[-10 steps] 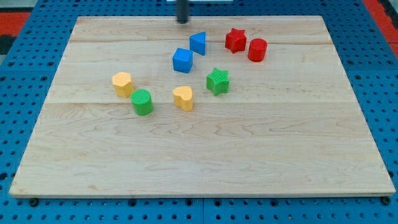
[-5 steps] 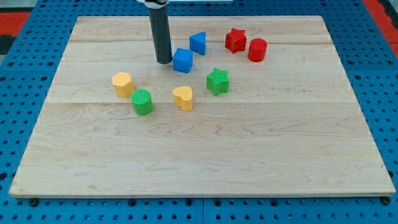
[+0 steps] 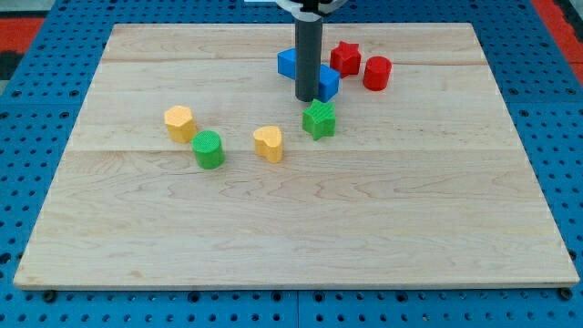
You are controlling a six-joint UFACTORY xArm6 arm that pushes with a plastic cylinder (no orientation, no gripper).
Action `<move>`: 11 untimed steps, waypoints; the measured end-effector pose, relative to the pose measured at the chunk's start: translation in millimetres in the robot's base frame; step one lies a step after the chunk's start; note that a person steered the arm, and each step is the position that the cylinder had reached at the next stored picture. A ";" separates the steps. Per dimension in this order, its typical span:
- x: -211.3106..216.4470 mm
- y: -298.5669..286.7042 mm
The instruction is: Move the blue cube top left to the green star
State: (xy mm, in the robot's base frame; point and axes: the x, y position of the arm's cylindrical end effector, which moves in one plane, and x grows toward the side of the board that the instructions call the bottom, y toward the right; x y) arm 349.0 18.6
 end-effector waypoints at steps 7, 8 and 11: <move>-56.7 51.1; -65.3 34.7; -16.0 46.5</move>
